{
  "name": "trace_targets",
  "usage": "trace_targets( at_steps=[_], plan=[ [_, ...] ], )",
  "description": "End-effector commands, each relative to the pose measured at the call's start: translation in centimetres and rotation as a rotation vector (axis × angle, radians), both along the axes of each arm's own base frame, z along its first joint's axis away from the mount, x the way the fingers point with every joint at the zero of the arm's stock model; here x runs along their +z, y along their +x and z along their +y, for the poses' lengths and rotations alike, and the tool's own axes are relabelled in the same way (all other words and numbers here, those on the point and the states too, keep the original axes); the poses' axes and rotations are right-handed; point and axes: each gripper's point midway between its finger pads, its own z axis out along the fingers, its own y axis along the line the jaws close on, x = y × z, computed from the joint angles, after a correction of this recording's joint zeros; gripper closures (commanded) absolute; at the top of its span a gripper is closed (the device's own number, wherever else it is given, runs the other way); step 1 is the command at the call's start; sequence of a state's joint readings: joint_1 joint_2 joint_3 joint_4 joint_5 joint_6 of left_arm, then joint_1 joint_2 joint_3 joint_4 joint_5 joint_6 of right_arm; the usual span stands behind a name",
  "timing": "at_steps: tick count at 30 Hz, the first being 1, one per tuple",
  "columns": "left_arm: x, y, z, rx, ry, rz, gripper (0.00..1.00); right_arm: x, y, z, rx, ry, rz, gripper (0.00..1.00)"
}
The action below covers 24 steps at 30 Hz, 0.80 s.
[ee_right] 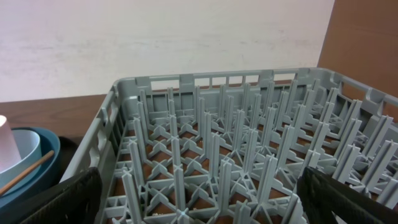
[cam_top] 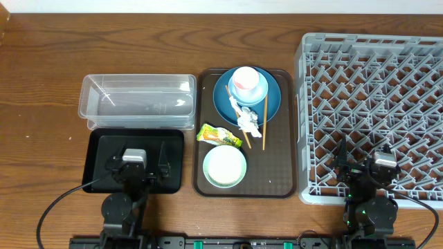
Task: Sort waste into correct bins and load items into the dishwasher rack
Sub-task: 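Move the left gripper over the pale green rice bowl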
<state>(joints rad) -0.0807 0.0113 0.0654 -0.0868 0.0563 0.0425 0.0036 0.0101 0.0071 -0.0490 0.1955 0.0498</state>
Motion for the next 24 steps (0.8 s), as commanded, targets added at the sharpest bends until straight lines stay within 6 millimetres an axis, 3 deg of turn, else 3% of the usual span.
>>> trace_targets(
  at_steps=[1,8,14,18,24],
  plan=[
    [5.1,-1.2,-2.0,-0.110,-0.149,-0.075,0.02,-0.1,0.0,-0.1,-0.004,0.016,-0.003,0.01],
    [12.1,-2.9,-3.8,-0.222,-0.206,-0.091,0.02,-0.1,0.0,-0.1,-0.004,0.016,-0.003,0.01],
    [17.4,-2.7,-5.5,-0.318,-0.217,0.009,0.02,-0.1,0.0,-0.1,-0.004,0.016,-0.003,0.01],
    [18.8,-1.8,-7.2,-0.399,-0.245,0.185,0.02,-0.1,0.0,-0.1,-0.004,0.016,-0.003,0.01],
    [18.8,-1.4,-9.3,-0.487,-0.320,0.497,0.02,-0.1,0.0,-0.1,-0.004,0.016,-0.003,0.01]
  ],
)
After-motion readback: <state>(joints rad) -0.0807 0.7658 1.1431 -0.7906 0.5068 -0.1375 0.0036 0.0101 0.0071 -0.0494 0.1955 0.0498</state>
